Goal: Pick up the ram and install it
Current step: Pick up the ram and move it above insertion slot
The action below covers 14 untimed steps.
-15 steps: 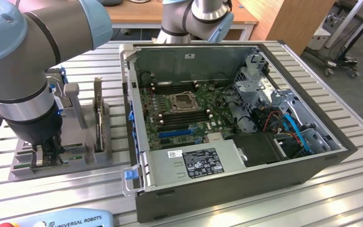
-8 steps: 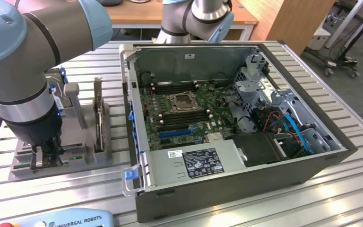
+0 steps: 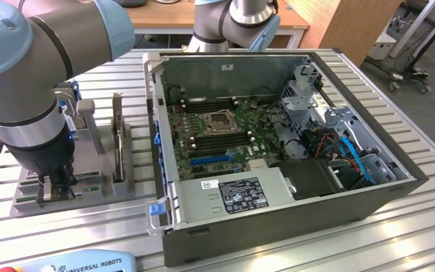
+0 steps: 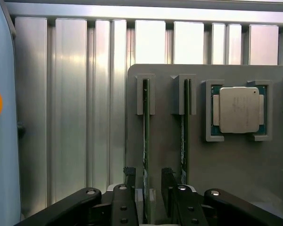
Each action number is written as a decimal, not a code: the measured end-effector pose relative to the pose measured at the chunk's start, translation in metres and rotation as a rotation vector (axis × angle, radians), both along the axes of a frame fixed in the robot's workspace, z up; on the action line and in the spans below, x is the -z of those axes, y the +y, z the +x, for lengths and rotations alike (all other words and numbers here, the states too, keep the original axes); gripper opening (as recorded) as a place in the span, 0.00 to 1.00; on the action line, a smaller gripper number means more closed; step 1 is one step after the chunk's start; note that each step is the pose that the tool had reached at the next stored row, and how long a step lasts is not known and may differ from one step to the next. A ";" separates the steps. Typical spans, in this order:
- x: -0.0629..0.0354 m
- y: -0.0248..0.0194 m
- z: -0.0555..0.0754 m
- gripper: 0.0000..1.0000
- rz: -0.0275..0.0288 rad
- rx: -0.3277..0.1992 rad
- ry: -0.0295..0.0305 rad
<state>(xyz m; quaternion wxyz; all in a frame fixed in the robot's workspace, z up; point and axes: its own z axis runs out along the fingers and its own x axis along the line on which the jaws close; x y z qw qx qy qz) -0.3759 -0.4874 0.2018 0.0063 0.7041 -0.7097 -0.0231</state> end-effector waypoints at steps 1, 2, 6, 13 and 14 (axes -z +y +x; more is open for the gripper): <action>0.0000 0.0000 0.000 0.36 -0.0001 0.000 0.0000; 0.0000 0.0000 0.000 0.36 0.0000 0.000 0.0000; 0.0001 0.0000 0.000 0.36 0.0000 0.000 -0.0001; 0.0001 0.0000 0.000 0.27 0.0000 0.000 -0.0001; 0.0001 0.0000 0.000 0.27 0.0000 0.000 -0.0001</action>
